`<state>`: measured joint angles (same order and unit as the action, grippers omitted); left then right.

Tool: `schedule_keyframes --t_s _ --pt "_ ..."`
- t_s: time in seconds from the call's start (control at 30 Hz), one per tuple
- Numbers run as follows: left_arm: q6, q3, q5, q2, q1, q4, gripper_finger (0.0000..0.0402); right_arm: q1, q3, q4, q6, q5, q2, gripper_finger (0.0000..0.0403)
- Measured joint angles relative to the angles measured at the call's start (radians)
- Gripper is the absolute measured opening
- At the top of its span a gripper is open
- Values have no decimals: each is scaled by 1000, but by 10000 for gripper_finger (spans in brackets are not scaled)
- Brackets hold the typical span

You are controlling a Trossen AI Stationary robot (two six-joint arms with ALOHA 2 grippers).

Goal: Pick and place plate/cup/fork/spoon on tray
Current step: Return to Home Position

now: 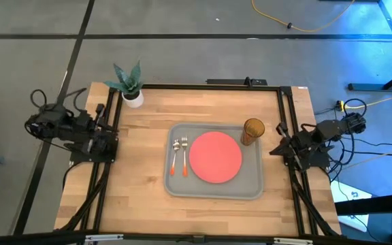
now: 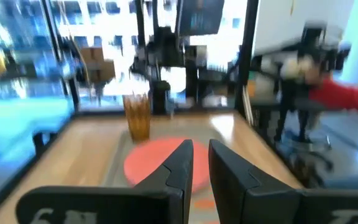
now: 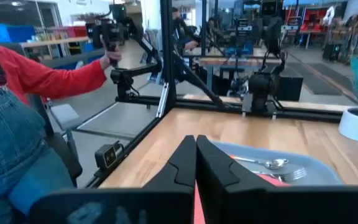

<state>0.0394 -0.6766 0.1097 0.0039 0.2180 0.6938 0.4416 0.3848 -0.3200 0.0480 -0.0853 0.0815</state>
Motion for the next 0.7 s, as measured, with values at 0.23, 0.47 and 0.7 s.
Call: schedule_keyframes --t_s 0.23,0.47,0.7 --pt "-50 125 3 0 0 -170 45 0 -150 172 49 0 -32 6" --pt "-68 281 -32 1 0 -301 45 0 -310 356 90 0 -30 6" --pt "-69 365 -79 1 0 -379 45 0 -378 409 106 0 -28 6"
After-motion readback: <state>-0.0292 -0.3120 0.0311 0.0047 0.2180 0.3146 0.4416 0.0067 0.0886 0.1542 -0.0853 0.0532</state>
